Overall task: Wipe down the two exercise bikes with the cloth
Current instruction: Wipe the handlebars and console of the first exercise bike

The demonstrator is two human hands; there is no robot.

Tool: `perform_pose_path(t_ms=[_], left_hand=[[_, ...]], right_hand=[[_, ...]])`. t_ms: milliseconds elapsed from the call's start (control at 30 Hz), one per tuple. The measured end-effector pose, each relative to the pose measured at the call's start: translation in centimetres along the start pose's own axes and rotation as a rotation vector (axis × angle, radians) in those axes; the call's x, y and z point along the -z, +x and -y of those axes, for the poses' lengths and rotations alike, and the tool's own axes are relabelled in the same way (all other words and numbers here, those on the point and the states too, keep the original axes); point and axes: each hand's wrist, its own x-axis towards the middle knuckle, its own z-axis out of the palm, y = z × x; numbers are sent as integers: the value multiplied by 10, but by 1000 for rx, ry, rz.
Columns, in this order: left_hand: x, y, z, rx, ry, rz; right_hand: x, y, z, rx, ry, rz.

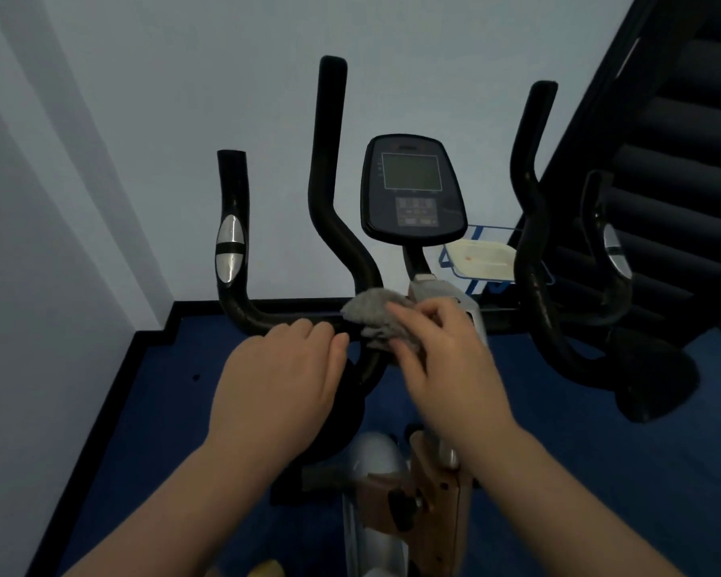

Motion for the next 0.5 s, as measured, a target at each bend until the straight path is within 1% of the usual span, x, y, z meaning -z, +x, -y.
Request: perform_pose_path(t_ms=[67,133,167,233,333,400,500], left_hand=[[-1,0,0,-3,6,-12],[-1,0,0,-13,6,-15],[-1,-1,0,-9,0,-16],[0,-1,0,-6,-2,-16],[-1,-2,0,-12,-20,-19],[-2,-1,1,-10,-17,-25],[-1,0,1,-13,-17,-24]], right_hand=[[6,17,-11,25,-186,1],[5,35,-10,-11,-324,28],[1,39,-5,-34,-343,35],[-5,34,5,-79,-306,50],[3,12,0,-9,-248,29],[11,18,-13,12,-287,30],[3,43,-13,-57,-329,12]])
